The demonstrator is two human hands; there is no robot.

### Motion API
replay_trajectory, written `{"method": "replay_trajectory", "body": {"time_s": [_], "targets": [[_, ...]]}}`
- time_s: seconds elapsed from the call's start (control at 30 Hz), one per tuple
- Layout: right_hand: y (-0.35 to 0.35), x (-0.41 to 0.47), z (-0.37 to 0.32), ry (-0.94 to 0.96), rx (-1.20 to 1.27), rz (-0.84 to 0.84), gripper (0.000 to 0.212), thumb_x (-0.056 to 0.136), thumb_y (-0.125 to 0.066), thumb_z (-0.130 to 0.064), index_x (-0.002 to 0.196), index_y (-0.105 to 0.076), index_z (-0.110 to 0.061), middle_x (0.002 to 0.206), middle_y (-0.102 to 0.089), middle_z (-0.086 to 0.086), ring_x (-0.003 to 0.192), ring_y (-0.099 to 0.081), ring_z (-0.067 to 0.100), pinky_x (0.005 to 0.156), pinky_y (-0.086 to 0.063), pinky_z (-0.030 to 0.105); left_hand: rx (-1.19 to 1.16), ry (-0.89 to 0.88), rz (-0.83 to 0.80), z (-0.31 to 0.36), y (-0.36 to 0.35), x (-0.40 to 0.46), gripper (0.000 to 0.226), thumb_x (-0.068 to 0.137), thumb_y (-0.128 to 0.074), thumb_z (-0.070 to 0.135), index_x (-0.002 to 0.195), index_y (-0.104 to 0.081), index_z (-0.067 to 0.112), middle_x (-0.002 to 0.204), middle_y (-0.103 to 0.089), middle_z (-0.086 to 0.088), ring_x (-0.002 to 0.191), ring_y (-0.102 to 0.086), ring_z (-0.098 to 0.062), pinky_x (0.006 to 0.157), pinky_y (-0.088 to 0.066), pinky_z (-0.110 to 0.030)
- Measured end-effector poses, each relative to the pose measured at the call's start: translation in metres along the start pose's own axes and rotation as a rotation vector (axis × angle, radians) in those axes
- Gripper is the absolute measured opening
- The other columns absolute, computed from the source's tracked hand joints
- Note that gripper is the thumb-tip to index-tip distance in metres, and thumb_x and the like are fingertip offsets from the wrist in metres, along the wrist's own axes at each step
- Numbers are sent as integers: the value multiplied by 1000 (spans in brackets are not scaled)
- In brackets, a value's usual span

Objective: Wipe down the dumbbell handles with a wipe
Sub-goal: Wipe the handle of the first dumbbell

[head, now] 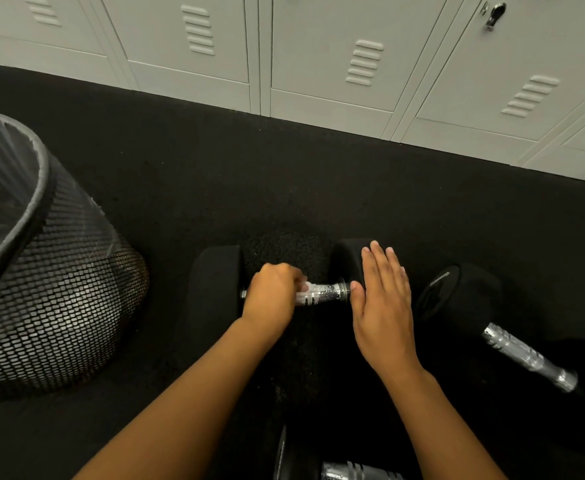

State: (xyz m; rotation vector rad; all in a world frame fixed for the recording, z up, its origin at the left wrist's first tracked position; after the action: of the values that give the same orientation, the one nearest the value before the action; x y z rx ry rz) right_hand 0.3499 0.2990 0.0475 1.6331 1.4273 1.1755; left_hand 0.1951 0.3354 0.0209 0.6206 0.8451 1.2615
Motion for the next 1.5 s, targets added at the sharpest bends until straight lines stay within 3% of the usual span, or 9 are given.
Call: {"method": "replay_trajectory", "body": {"time_s": [0.17,0.33,0.47,0.67,1.07,1.13,1.23,1.4,1.5], "targets": [[-1,-3,0,-6,-11,0,55,93,-20,-33,141,-28,-7,151,-24,6,140,-8,17,113,-10,38,135,-321,162,9,-15,-37,39,71,-70,-5,108,-67,6,109,-68,-13,99,-66,-29,88,-50,-37],[-1,-5,-1,-9,-9,15,53,93,-22,-31,140,-31,-7,150,-26,6,140,-10,17,113,-12,40,74,-30,-21,9,-9,9,18,91,-54,26,100,-68,21,93,-69,-10,88,-64,-30,74,-50,-36],[1,-5,-2,-1,-7,6,53,94,-22,-31,141,-29,-7,150,-25,7,140,-10,18,113,-14,40,195,-153,12,15,-13,-11,26,91,-50,16,114,-62,23,105,-67,-5,96,-63,-26,78,-46,-35],[0,-6,-2,-3,-25,1,53,94,-21,-32,141,-28,-8,151,-24,6,141,-7,15,113,-11,38,35,-32,-267,12,-5,21,18,88,-58,19,101,-70,21,99,-68,-12,93,-63,-28,82,-51,-35],[-1,-6,-2,-20,-48,-2,54,94,-19,-32,141,-27,-9,151,-23,5,141,-7,16,113,-10,37,199,-405,204,7,-20,-35,41,65,-77,1,104,-69,7,107,-70,-9,97,-67,-23,81,-53,-36],[-1,-6,-2,-13,-47,-2,53,94,-20,-32,141,-27,-9,151,-23,5,141,-7,16,113,-10,37,233,-479,314,8,-17,-44,30,72,-57,4,99,-71,4,103,-71,-11,94,-68,-22,81,-53,-35],[-1,-7,-3,-20,-49,11,52,94,-20,-31,141,-28,-9,151,-24,6,140,-8,17,112,-11,37,264,-513,301,15,-19,-41,39,74,-39,9,94,-73,4,99,-72,-12,92,-69,-23,80,-53,-34],[-1,-5,-2,-7,-34,1,53,94,-21,-32,141,-28,-8,151,-23,5,141,-8,16,113,-12,38,248,-483,245,9,-13,-42,46,48,-85,-3,92,-73,2,96,-72,-13,88,-70,-23,75,-55,-35],[0,-4,-1,12,-30,8,52,95,-22,-31,141,-29,-7,150,-25,7,140,-10,17,113,-13,37,276,-388,198,9,-11,-41,53,47,-86,-4,97,-71,3,101,-71,-13,93,-69,-23,78,-54,-33]]}}
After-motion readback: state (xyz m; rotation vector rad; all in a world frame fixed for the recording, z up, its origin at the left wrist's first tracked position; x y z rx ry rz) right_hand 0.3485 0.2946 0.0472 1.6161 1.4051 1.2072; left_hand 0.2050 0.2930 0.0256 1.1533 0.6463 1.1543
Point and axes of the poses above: each hand's wrist, its own x-axis towards the middle knuckle, its own y-axis out of the back of the hand, z = x × y, the point moved 4 cm from there along x, towards the middle knuckle
